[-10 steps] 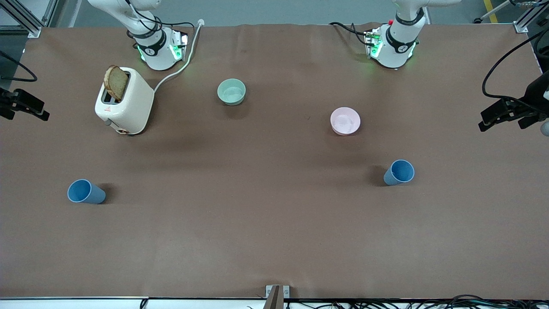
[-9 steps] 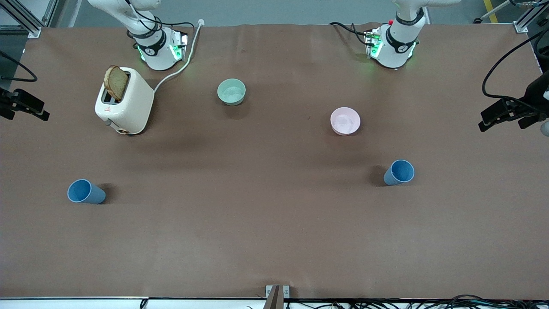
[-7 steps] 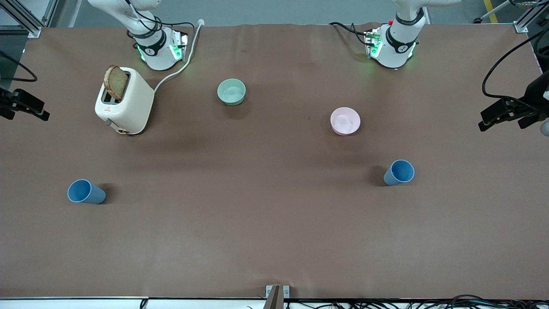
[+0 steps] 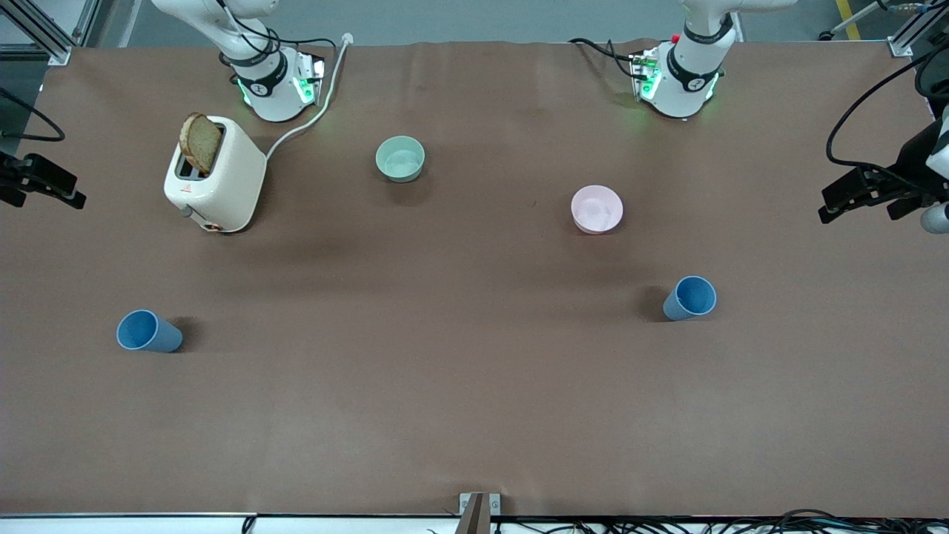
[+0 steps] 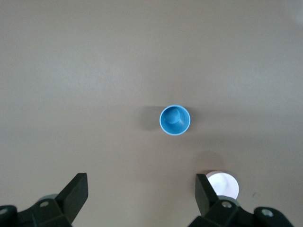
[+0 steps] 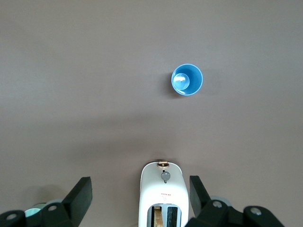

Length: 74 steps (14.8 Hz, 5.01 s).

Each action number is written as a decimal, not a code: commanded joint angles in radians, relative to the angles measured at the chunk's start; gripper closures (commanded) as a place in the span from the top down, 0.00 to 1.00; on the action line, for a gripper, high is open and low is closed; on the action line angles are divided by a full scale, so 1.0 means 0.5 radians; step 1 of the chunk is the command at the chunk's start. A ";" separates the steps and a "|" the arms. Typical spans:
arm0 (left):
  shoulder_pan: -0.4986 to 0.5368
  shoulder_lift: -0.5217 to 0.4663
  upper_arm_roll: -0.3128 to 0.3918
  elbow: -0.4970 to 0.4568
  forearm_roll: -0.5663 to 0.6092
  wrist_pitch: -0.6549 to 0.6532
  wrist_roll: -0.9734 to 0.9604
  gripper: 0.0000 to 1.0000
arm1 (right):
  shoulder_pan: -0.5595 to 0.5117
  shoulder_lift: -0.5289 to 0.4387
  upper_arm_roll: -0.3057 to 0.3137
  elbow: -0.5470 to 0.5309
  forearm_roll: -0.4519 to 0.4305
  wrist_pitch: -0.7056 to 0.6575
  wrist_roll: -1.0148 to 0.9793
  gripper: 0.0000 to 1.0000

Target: Stack blue cups with both arms

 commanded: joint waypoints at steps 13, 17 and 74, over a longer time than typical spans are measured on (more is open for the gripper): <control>-0.019 0.289 0.003 0.009 -0.045 0.032 0.031 1.00 | -0.172 0.542 -0.001 -0.002 -0.028 0.676 -0.180 0.92; -0.028 0.568 0.000 -0.040 -0.045 0.247 0.028 1.00 | -0.252 0.769 0.002 -0.045 -0.028 0.918 -0.223 0.92; -1.127 1.544 -0.374 0.454 0.083 0.809 -0.009 0.02 | -0.074 0.221 0.020 -0.146 0.030 0.376 0.016 0.01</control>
